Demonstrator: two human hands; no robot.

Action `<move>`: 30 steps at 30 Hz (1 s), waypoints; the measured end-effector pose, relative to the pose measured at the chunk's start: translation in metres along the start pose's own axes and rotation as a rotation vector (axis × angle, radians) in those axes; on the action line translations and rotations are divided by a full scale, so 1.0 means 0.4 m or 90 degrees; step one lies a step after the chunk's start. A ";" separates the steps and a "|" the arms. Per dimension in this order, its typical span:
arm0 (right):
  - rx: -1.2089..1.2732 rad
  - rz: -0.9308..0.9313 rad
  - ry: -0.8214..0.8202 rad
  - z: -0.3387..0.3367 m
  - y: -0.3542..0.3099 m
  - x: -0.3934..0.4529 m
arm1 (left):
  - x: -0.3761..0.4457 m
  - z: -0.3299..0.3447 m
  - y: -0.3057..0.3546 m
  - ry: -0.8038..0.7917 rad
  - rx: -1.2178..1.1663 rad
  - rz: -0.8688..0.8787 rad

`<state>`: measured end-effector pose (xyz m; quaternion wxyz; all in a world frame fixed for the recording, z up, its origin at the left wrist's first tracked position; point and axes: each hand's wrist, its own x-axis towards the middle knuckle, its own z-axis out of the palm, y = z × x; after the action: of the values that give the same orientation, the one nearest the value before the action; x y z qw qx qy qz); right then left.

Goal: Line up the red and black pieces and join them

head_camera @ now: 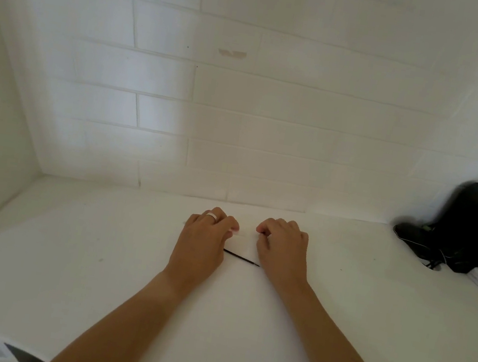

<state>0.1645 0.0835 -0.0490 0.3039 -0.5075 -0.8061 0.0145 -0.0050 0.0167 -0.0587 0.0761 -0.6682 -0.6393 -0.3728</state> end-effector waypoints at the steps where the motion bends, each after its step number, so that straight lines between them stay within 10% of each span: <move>1: -0.025 -0.007 0.006 0.005 -0.003 0.001 | 0.000 0.000 0.000 -0.001 -0.003 0.002; 30: 0.179 -0.024 0.008 -0.031 -0.015 -0.091 | -0.006 -0.023 0.031 0.093 0.054 0.167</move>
<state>0.1769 0.0468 -0.0541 0.3770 -0.4449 -0.8037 0.1183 0.0030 0.0073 -0.0492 0.1988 -0.7133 -0.5546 -0.3797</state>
